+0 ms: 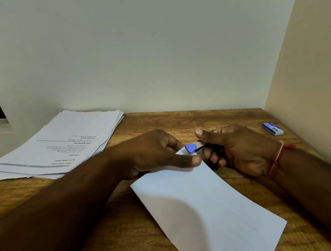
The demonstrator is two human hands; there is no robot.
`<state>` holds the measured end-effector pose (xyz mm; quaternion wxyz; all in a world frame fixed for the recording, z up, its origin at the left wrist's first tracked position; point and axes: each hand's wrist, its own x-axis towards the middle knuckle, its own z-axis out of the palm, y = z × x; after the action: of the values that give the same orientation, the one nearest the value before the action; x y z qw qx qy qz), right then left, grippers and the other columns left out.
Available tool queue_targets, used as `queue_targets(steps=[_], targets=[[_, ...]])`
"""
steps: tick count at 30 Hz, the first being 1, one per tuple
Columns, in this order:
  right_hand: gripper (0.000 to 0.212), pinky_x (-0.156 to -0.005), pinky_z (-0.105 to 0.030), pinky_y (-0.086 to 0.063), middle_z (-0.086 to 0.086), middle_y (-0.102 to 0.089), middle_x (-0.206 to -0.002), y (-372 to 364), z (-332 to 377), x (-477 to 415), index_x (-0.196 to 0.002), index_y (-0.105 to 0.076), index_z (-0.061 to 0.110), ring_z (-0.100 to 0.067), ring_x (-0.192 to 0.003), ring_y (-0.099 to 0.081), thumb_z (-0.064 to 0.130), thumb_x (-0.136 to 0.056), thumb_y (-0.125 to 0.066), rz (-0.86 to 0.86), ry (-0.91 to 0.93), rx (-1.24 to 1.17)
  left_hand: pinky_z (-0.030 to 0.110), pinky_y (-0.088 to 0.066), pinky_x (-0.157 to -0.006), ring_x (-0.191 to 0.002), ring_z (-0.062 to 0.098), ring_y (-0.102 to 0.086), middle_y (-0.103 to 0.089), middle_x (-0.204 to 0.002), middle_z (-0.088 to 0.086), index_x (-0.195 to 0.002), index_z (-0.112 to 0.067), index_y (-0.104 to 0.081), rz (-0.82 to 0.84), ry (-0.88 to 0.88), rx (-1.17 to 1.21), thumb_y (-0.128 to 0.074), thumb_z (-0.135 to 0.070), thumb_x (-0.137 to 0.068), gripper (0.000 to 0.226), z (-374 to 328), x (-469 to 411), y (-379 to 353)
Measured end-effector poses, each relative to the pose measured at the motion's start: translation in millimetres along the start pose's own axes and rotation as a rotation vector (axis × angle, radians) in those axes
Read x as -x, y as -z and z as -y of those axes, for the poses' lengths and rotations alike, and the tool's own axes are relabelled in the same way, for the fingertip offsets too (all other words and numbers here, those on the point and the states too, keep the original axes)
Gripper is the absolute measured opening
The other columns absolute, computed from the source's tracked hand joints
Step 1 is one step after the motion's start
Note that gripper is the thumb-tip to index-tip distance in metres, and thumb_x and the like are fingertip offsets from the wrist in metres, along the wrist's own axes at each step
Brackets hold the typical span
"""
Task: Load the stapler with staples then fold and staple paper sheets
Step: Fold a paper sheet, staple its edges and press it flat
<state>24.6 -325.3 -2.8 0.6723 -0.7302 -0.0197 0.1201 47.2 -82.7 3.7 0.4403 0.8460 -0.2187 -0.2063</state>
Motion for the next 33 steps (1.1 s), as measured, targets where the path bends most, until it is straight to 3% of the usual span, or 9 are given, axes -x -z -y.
queue_targets(steps=[4, 8, 11, 14, 16, 21, 27, 30, 33], targets=[[0.029, -0.051, -0.021, -0.051, -0.009, -0.069, -0.075, 7, 1, -2, -0.089, -0.072, 0.01, -0.014, -0.06, -0.059, 0.037, -0.093, -0.08, -0.029, -0.035, -0.154, 0.052, -0.067, -0.101, -0.107, 0.032, -0.085, -0.088, -0.11, 0.006, -0.123, -0.018, -0.083, 0.066, -0.023, 0.013, -0.094, -0.024, -0.09, 0.035, 5, 2, 6], [0.029, -0.053, -0.022, -0.058, -0.012, -0.073, -0.082, 13, -1, -7, -0.097, -0.075, 0.007, -0.014, -0.063, -0.066, 0.033, -0.09, -0.085, -0.088, -0.043, -0.245, 0.039, -0.068, -0.082, -0.094, 0.026, -0.085, -0.088, -0.104, 0.005, -0.116, -0.017, -0.084, 0.0, -0.024, 0.049, -0.091, -0.023, -0.094, 0.024, 7, 0, 8], [0.032, -0.054, -0.022, -0.058, -0.014, -0.071, -0.081, 20, -2, -10, -0.106, -0.074, 0.0, -0.014, -0.062, -0.066, 0.025, -0.09, -0.086, -0.13, 0.014, -0.233, 0.028, -0.057, -0.068, -0.072, 0.015, -0.073, -0.081, -0.082, 0.0, -0.101, -0.015, -0.085, -0.105, -0.09, 0.044, -0.087, -0.027, -0.098, 0.012, 11, -4, 11], [0.037, -0.055, -0.028, -0.057, -0.022, -0.073, -0.083, 25, -4, -10, -0.111, -0.07, -0.004, -0.02, -0.06, -0.065, 0.018, -0.089, -0.089, -0.194, 0.073, -0.054, 0.027, -0.053, -0.07, -0.067, 0.011, -0.064, -0.07, -0.07, 0.0, -0.095, -0.014, -0.084, -0.171, -0.183, 0.011, -0.083, -0.027, -0.102, 0.014, 13, -5, 14], [0.04, -0.052, -0.03, -0.053, -0.022, -0.077, -0.082, 23, -7, -8, -0.107, -0.071, 0.0, -0.02, -0.057, -0.063, 0.022, -0.083, -0.095, -0.246, 0.078, 0.089, 0.036, -0.06, -0.079, -0.079, 0.016, -0.075, -0.083, -0.086, 0.006, -0.101, -0.018, -0.086, -0.192, -0.217, -0.007, -0.081, -0.031, -0.104, 0.014, 11, -3, 17], [0.044, -0.061, -0.028, -0.051, 0.004, -0.078, -0.08, 20, -13, -12, -0.087, -0.077, 0.024, -0.01, -0.07, -0.067, 0.054, -0.066, -0.1, -0.386, 0.232, 0.693, 0.047, -0.066, -0.088, -0.09, 0.012, -0.08, -0.083, -0.094, -0.012, -0.099, -0.036, -0.082, -0.388, -0.271, -0.266, -0.077, -0.041, -0.104, 0.009, 11, -3, 23], [0.038, -0.062, -0.026, -0.048, 0.012, -0.074, -0.082, 18, -13, -12, -0.083, -0.075, 0.028, -0.007, -0.077, -0.067, 0.057, -0.071, -0.097, -0.391, 0.248, 0.891, 0.046, -0.06, -0.096, -0.103, 0.012, -0.074, -0.08, -0.104, -0.014, -0.109, -0.033, -0.077, -0.421, -0.349, -0.342, -0.065, -0.039, -0.102, 0.016, 18, -8, 29], [0.026, -0.067, -0.026, -0.05, 0.013, -0.074, -0.082, 13, -7, -8, -0.083, -0.077, 0.029, -0.006, -0.079, -0.067, 0.053, -0.085, -0.088, -0.423, 0.365, 0.799, 0.045, -0.058, -0.102, -0.111, 0.011, -0.072, -0.078, -0.112, -0.015, -0.115, -0.038, -0.074, -0.425, -0.348, -0.393, -0.066, -0.033, -0.108, 0.012, 19, -9, 27], [0.022, -0.072, -0.024, -0.057, 0.007, -0.081, -0.085, -2, 4, 6, -0.09, -0.083, 0.025, -0.006, -0.078, -0.074, 0.045, -0.097, -0.077, -0.312, 0.45, 0.424, 0.036, -0.058, -0.096, -0.111, 0.005, -0.07, -0.075, -0.111, -0.019, -0.125, -0.042, -0.069, -0.454, -0.342, -0.386, -0.071, -0.027, -0.109, 0.022, 17, -11, 25]])
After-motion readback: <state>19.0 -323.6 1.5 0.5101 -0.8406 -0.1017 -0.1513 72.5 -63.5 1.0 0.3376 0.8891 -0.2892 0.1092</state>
